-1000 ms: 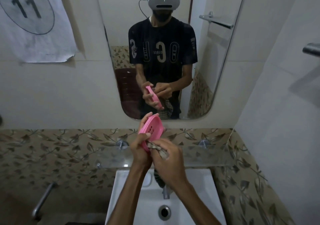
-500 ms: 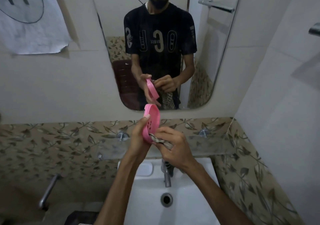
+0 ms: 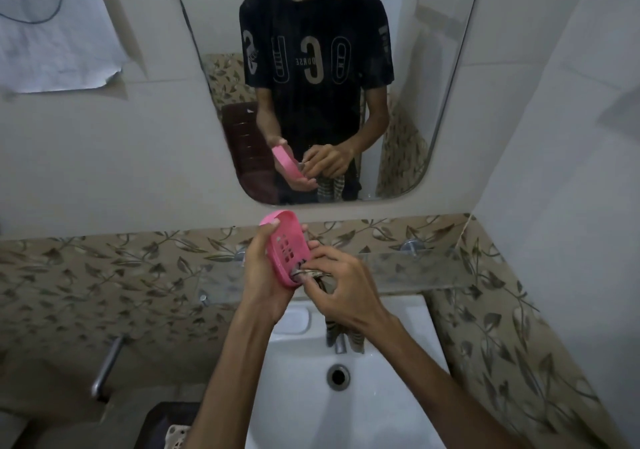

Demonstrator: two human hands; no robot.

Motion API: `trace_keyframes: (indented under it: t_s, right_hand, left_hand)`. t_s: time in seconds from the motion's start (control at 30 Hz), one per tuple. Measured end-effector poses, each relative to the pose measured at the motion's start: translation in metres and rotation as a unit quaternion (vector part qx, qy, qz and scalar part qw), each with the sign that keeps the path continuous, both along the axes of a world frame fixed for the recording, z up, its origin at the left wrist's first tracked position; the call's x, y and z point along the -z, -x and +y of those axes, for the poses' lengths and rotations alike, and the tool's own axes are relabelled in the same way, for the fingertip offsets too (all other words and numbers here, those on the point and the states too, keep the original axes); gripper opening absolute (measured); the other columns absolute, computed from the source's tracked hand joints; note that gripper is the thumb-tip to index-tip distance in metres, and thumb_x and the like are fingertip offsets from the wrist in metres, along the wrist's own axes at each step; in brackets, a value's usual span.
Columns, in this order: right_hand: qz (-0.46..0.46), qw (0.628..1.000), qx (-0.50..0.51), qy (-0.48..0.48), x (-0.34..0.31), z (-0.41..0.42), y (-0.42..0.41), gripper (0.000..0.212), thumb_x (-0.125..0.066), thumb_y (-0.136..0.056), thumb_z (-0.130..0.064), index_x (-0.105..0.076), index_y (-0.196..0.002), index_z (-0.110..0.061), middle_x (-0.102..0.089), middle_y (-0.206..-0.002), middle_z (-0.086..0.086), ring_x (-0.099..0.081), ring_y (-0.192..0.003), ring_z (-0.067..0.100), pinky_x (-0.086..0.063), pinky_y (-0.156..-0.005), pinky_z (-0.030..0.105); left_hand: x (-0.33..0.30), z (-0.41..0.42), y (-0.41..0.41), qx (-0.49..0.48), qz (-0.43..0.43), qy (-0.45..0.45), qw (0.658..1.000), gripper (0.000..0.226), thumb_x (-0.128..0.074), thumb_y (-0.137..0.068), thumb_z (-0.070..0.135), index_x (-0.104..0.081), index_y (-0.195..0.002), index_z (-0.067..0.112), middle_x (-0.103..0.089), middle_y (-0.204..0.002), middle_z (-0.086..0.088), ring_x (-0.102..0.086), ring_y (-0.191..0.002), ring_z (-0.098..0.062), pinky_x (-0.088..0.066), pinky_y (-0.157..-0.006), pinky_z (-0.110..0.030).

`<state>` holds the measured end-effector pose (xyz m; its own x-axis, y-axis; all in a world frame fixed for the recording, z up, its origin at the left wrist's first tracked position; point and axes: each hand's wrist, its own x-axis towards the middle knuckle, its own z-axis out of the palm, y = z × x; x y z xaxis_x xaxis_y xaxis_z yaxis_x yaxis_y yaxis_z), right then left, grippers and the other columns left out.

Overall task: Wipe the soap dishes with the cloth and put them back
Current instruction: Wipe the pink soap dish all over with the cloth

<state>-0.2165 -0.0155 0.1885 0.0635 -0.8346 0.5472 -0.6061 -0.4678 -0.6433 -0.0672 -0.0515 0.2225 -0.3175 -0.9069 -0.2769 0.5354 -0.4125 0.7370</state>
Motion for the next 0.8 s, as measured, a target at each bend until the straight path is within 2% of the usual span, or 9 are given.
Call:
trace_keyframes:
  t_s: [0.1, 0.2, 0.33, 0.43, 0.5, 0.6, 0.73, 0.8]
  right_hand:
    - [-0.067, 0.996, 0.059, -0.013, 0.004, -0.001, -0.014, 0.013, -0.083, -0.088, -0.021, -0.086, -0.097, -0.013, -0.079, -0.099, -0.002, -0.073, -0.085, 0.011, -0.061, -0.078, 0.033]
    - [-0.118, 0.989, 0.075, -0.048, 0.008, 0.001, -0.024, 0.018, -0.087, -0.082, -0.021, -0.087, -0.099, -0.016, -0.080, -0.097, 0.000, -0.075, -0.087, 0.012, -0.062, -0.081, 0.033]
    - [-0.099, 0.987, 0.122, -0.034, 0.009, -0.003, -0.025, 0.022, -0.086, -0.083, -0.016, -0.086, -0.105, -0.019, -0.082, -0.103, 0.001, -0.077, -0.092, 0.015, -0.063, -0.086, 0.034]
    - [-0.094, 0.988, 0.117, -0.043, 0.013, 0.002, -0.034, 0.020, -0.084, -0.082, -0.015, -0.085, -0.102, -0.019, -0.081, -0.101, 0.000, -0.076, -0.088, 0.014, -0.063, -0.082, 0.034]
    - [-0.081, 0.990, 0.103, -0.051, 0.012, -0.001, -0.033, 0.019, -0.083, -0.083, -0.016, -0.085, -0.101, -0.018, -0.082, -0.102, 0.000, -0.076, -0.088, 0.015, -0.063, -0.082, 0.034]
    - [-0.094, 0.986, 0.136, -0.025, 0.007, -0.010, -0.026, 0.018, -0.082, -0.085, -0.012, -0.085, -0.103, -0.016, -0.082, -0.104, 0.000, -0.076, -0.090, 0.013, -0.063, -0.084, 0.030]
    - [-0.092, 0.992, 0.081, -0.035, 0.008, -0.007, -0.030, 0.018, -0.083, -0.082, -0.013, -0.085, -0.099, -0.018, -0.082, -0.100, -0.004, -0.075, -0.086, 0.008, -0.063, -0.082, 0.030]
    - [-0.061, 0.994, 0.090, -0.024, 0.007, -0.013, -0.022, 0.017, -0.083, -0.083, -0.014, -0.085, -0.099, -0.019, -0.083, -0.100, -0.003, -0.076, -0.087, 0.011, -0.063, -0.081, 0.032]
  left_hand:
    - [0.010, 0.004, 0.004, -0.039, 0.038, 0.051, 0.997, 0.085, -0.069, -0.081, 0.055, -0.058, -0.141, -0.004, -0.065, -0.118, -0.026, -0.066, -0.103, -0.033, -0.056, -0.090, -0.044]
    - [0.020, 0.005, 0.006, -0.072, 0.068, 0.093, 0.991, 0.105, -0.083, -0.067, 0.055, -0.051, -0.143, -0.010, -0.060, -0.119, -0.029, -0.060, -0.109, -0.038, -0.047, -0.104, -0.050]
    - [0.028, 0.009, 0.012, -0.093, 0.096, 0.108, 0.985, 0.087, -0.083, -0.072, 0.053, -0.060, -0.134, -0.004, -0.066, -0.115, -0.026, -0.065, -0.107, -0.036, -0.056, -0.098, -0.044]
    - [0.032, 0.009, 0.014, -0.106, 0.112, 0.106, 0.982, 0.085, -0.079, -0.075, 0.051, -0.057, -0.135, -0.006, -0.063, -0.117, -0.028, -0.056, -0.113, -0.043, -0.043, -0.108, -0.054]
    - [0.034, 0.011, 0.013, -0.113, 0.108, 0.111, 0.981, 0.084, -0.077, -0.078, 0.050, -0.055, -0.137, -0.005, -0.062, -0.117, -0.027, -0.056, -0.114, -0.042, -0.042, -0.107, -0.053]
    - [0.029, 0.011, 0.015, -0.103, 0.099, 0.116, 0.983, 0.089, -0.078, -0.080, 0.049, -0.049, -0.144, -0.006, -0.060, -0.126, -0.027, -0.053, -0.120, -0.040, -0.043, -0.109, -0.048]
    - [0.026, 0.009, 0.013, -0.110, 0.076, 0.118, 0.984, 0.098, -0.078, -0.078, 0.051, -0.045, -0.145, -0.013, -0.059, -0.127, -0.030, -0.050, -0.123, -0.045, -0.033, -0.115, -0.057]
    - [0.024, 0.011, 0.012, -0.099, 0.074, 0.112, 0.986, 0.101, -0.082, -0.074, 0.050, -0.045, -0.145, -0.012, -0.058, -0.129, -0.031, -0.053, -0.123, -0.043, -0.038, -0.113, -0.053]
